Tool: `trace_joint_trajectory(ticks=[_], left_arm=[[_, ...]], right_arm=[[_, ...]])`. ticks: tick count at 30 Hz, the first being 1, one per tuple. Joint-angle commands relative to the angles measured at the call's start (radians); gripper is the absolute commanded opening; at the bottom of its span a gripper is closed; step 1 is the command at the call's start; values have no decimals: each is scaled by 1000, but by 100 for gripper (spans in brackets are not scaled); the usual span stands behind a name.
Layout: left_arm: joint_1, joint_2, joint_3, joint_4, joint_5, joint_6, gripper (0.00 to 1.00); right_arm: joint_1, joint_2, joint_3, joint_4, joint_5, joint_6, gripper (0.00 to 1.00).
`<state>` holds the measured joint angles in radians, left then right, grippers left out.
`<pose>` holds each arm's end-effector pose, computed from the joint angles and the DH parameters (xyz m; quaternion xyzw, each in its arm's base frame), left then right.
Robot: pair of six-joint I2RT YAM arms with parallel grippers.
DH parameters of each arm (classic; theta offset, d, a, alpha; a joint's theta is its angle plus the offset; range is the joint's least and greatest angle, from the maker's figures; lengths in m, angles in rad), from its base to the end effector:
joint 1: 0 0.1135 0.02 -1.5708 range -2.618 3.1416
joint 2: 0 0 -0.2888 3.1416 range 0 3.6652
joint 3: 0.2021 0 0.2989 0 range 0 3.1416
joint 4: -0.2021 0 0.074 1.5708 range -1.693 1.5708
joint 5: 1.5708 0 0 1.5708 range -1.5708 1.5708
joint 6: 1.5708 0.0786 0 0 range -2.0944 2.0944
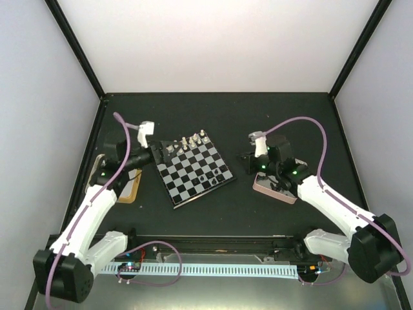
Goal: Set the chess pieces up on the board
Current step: Place the chess piece on the chessboard.
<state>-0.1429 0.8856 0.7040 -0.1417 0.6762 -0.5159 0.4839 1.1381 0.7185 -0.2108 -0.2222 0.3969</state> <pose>0.2547 -0.0863 0.3003 0.0484 0.7884 -0.4330 0.4343 0.2685 0.1607 0.2224 -0.0887 0.8830 0.2814 0.3652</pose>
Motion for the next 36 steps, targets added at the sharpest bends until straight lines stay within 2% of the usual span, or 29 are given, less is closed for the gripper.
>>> trace_joint_trajectory(ticks=[1, 4, 8, 14, 19, 23, 27, 31, 32, 35, 36], left_arm=[[-80, 79, 97, 4, 221, -131, 99], [-130, 108, 93, 17, 293, -216, 98], [-183, 113, 85, 3, 364, -258, 92], [-230, 88, 78, -79, 389, -234, 69], [-236, 65, 52, -89, 381, -241, 44], [-240, 59, 43, -87, 379, -245, 28], [-248, 65, 44, -93, 381, -233, 20], [-253, 80, 49, -90, 381, -224, 6], [-254, 81, 50, -88, 381, -224, 3], [-256, 73, 52, -93, 368, -208, 2], [-256, 67, 52, -98, 350, -199, 1]], right_arm=[[112, 2, 33, 191, -306, -74, 15], [181, 22, 50, 266, -428, -73, 15], [258, 77, 107, 286, -513, -108, 15], [308, 142, 167, 297, -570, -146, 15], [314, 160, 189, 298, -592, -158, 15], [315, 167, 193, 297, -607, -164, 15], [316, 174, 196, 298, -606, -160, 15], [316, 184, 197, 300, -601, -161, 15], [315, 185, 199, 297, -595, -159, 15], [316, 191, 196, 277, -564, -156, 23], [316, 192, 193, 268, -545, -152, 30]])
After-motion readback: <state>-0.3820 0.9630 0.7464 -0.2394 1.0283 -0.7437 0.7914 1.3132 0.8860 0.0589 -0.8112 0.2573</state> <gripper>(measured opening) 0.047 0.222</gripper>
